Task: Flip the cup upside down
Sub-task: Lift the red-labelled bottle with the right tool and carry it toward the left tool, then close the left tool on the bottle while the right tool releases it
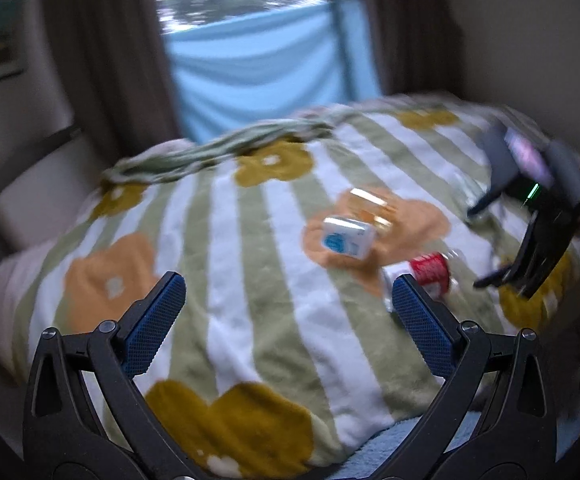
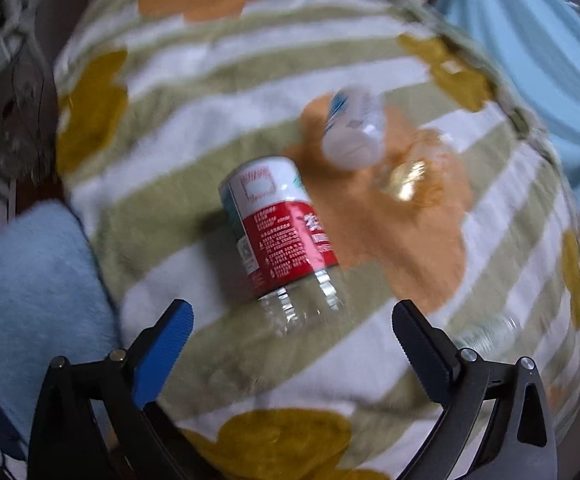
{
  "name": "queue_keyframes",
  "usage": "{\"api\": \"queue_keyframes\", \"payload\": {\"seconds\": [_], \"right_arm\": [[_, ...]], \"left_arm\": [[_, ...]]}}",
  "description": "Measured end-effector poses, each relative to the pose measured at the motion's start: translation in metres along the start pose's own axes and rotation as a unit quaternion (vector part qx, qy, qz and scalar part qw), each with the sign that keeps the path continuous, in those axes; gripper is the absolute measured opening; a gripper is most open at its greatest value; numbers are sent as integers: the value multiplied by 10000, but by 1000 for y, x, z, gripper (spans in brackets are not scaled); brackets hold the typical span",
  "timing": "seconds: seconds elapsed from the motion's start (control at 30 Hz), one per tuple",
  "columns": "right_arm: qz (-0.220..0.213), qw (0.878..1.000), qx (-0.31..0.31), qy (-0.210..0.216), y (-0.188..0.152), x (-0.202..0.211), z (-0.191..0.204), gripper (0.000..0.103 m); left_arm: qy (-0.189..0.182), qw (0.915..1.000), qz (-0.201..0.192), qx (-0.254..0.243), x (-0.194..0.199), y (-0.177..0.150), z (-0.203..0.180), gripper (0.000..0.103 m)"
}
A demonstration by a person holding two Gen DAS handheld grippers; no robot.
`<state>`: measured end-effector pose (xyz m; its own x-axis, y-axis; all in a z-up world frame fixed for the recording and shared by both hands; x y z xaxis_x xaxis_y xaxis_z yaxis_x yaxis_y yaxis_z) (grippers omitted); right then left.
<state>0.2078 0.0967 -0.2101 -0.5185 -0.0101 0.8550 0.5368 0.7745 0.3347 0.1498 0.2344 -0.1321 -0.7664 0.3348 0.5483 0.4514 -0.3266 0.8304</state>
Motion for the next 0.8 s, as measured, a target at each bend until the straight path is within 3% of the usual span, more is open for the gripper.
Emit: {"api": "queue_keyframes", "payload": {"seconds": [0.13, 0.23, 0.3, 0.4, 0.43, 0.57, 0.6, 0.67, 0.8], "right_arm": [[-760, 9934, -859, -36, -20, 51, -11, 100], [-1287, 9755, -1782, -53, -41, 83, -13, 100], [-1659, 9549, -2458, -178, -57, 99, -18, 100], [-1990, 9248, -3208, -467, -80, 112, -25, 100], [-2038, 9173, -3367, -598, -87, 114, -26, 100], [-2333, 8900, -3837, -789, -112, 129, -27, 100], [-2390, 8858, -3902, -776, -116, 131, -28, 100], [-2418, 8822, -3959, -808, -123, 131, -30, 100], [-2337, 8797, -4000, -1072, -135, 126, -39, 100]], "left_arm": [[-462, 9912, 524, -1127, -43, 15, -33, 103], [-1099, 9757, 962, -1634, -83, 18, -59, 103], [-1434, 9623, 1271, -1932, -108, 17, -76, 103], [-1859, 9276, 1918, -2610, -149, 8, -108, 103], [-1952, 9119, 2113, -2929, -161, 3, -120, 103], [-2369, 8626, 2729, -3540, -194, -10, -153, 103], [-2427, 8535, 2857, -3621, -200, -13, -157, 103], [-2491, 8273, 3174, -3909, -217, -22, -164, 102], [-2552, 7964, 3634, -4106, -234, -37, -171, 91]]}}
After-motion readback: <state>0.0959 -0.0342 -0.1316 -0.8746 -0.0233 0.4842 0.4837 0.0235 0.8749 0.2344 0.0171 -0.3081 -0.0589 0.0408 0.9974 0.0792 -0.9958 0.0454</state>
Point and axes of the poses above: each gripper's, at about its wrist camera, not at the fingertips, and x roughly against the way its jaws point, z to its left, y to its top, the point moved 6 cm from there along -x, roughly the way its jaws point, and after that the axes turned 14 degrees about -y, right-handed, at the moved point
